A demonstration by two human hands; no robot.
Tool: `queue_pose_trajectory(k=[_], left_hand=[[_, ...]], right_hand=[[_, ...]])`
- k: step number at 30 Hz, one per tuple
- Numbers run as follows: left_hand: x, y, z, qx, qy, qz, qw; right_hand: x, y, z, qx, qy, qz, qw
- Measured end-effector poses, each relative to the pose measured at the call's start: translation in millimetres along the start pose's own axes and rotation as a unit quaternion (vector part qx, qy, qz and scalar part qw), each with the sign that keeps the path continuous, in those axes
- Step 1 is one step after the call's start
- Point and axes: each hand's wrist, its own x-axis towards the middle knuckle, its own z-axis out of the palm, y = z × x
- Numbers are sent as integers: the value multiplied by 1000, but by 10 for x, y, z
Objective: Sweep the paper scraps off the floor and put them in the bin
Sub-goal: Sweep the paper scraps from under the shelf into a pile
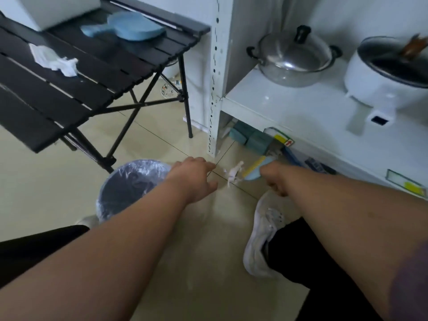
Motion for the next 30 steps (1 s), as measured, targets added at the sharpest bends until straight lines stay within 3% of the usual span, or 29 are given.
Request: queue_pose_trajectory(k=[2,7,17,22,30], left_hand=[[-108,94,-34,-6,9,1,1000],[-208,243,170,-93,-3,-19,995],[374,-35,1604,-141,-125,-108,976],[807,-273,2141,-116,-144,-119,976],[1443,-476,2372,-78,-209,-133,966]], right_hand=[[-161,75,-28,28,-13,-1,1000],[-252,81,-96,-22,43,-52,997],[841,93,440,-123,37,-79,988],[1549,-69,817,-18,14,-54,998],[2408,-282,1083,140,-14,25,990]])
